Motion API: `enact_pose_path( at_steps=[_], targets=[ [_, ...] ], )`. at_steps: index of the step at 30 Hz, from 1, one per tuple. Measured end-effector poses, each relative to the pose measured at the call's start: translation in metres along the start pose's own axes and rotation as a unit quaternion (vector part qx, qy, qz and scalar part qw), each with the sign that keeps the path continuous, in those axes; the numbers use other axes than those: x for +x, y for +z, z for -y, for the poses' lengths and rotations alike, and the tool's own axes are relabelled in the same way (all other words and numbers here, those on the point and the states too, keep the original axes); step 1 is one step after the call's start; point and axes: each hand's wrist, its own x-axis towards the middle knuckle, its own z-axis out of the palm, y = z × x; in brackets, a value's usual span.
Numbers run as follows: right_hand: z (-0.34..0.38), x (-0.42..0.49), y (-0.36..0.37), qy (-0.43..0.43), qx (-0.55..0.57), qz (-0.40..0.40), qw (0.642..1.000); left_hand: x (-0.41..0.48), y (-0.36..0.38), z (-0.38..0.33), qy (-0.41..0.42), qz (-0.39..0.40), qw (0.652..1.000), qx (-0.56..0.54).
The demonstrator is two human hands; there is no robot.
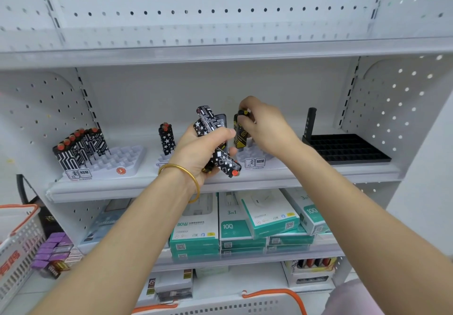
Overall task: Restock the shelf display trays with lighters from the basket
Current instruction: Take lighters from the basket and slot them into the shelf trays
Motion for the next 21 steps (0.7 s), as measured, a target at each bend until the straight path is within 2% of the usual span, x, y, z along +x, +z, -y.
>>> enact_pose_path(
  at_steps=[13,21],
  targets=[
    [-0.001,-0.008,0.009,-0.011,-0.029,-0.017,0.999,-0.004,0.001,-0.001,0.002,0.006,1.000,-0.006],
    [0.002,-0.012,0.014,0.040,-0.042,-0.047,0.997,-0.005,-0.001,0.000,0.003,0.008,1.000,-0.007]
  ],
)
